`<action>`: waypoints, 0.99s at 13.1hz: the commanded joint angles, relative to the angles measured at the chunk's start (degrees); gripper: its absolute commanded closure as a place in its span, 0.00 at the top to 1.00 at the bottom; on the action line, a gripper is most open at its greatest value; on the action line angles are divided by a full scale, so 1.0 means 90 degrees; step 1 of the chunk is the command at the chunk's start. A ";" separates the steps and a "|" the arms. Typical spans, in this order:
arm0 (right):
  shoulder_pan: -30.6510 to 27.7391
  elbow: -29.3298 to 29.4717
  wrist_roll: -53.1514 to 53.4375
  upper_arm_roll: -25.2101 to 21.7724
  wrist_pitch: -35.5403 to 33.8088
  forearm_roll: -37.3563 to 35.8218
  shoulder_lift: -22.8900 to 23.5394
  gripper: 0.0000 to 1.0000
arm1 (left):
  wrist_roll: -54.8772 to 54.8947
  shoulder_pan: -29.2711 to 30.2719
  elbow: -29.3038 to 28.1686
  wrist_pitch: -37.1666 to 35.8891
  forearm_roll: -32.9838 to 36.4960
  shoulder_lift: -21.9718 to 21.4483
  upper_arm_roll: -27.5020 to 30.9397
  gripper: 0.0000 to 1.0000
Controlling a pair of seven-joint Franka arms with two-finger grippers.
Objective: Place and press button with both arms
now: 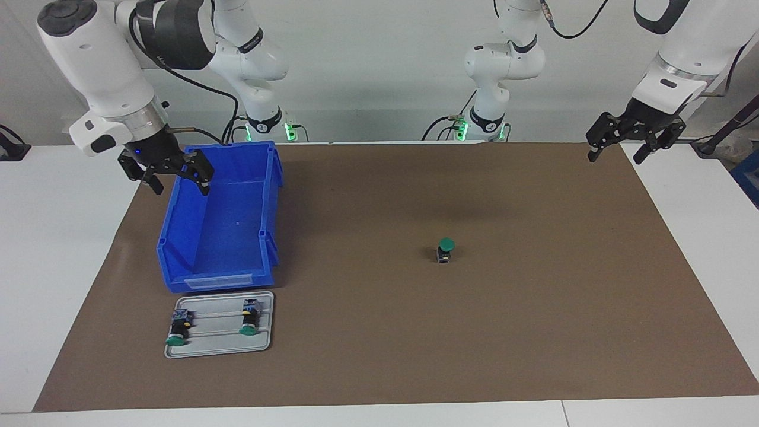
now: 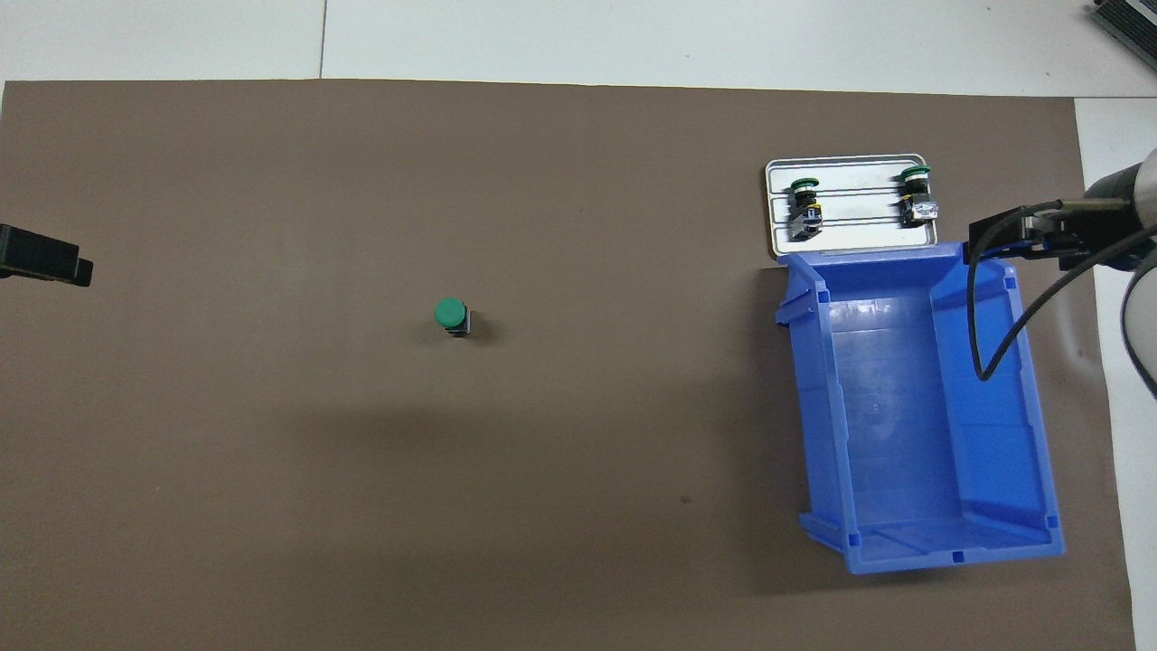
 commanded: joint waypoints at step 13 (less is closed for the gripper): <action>-0.0038 -0.0184 0.0077 0.0021 0.0039 0.0164 -0.0160 1.00 | 0.0477 0.0080 -0.0410 -0.0156 0.0096 -0.0332 -0.0039 1.00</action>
